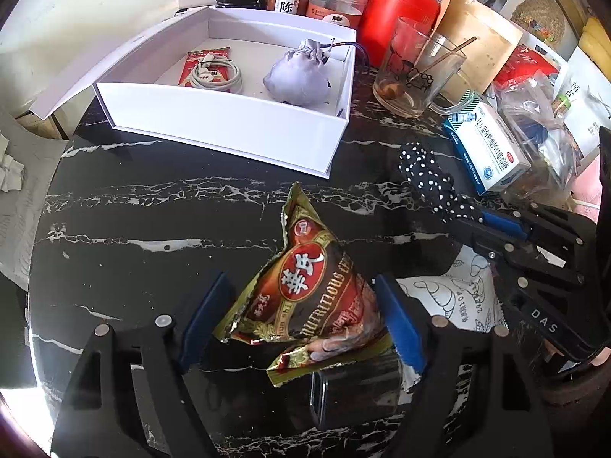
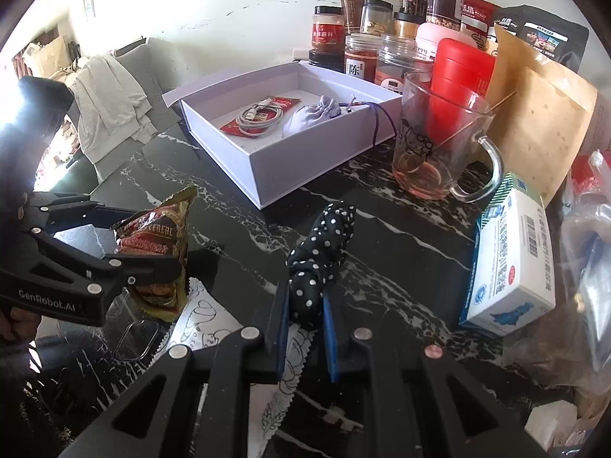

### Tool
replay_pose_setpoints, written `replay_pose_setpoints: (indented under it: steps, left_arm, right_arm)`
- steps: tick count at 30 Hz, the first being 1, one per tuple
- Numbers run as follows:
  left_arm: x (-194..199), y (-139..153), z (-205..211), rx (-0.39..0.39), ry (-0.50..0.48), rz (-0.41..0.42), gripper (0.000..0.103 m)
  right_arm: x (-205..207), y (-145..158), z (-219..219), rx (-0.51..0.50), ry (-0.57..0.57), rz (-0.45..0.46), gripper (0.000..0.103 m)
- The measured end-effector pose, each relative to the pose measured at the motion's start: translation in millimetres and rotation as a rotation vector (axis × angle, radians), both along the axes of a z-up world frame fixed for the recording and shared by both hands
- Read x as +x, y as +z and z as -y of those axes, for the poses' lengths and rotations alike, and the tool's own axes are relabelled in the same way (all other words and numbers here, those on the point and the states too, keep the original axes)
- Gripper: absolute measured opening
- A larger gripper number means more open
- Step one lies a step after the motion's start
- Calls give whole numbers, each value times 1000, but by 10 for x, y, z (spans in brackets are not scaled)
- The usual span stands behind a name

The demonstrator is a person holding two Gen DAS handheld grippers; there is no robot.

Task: Organize objects
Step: 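Grasp the black polka-dot scrunchie with the right tool, then carry the snack packet with the left tool while the right tool carries the scrunchie to the box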

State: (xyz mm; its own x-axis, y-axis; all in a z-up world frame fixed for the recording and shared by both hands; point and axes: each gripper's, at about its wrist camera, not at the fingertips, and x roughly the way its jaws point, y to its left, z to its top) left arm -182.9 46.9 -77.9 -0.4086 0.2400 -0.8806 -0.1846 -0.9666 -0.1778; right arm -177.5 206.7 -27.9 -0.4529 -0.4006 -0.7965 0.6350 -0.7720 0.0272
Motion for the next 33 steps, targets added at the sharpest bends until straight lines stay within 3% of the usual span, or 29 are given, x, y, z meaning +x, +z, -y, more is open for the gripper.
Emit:
replay_pose_setpoints:
  steps: [11, 18, 26, 30, 33]
  left_arm:
    - [163, 14, 122, -38, -24, 18, 76]
    - [123, 11, 130, -52, -24, -1, 76]
    - [-51, -179, 125, -80, -6, 53, 77]
    - [-45, -204, 57, -169, -15, 3, 74]
    - [-2, -195, 34, -175, -39, -22, 66]
  right_arm:
    - [409, -37, -79, 3, 92, 23, 15]
    - [414, -87, -89, -1, 65, 29, 16]
    - [326, -143, -75, 5, 44, 26, 33]
    - [304, -156, -94, 2, 31, 28, 35]
    - [308, -163, -105, -10, 32, 28, 35]
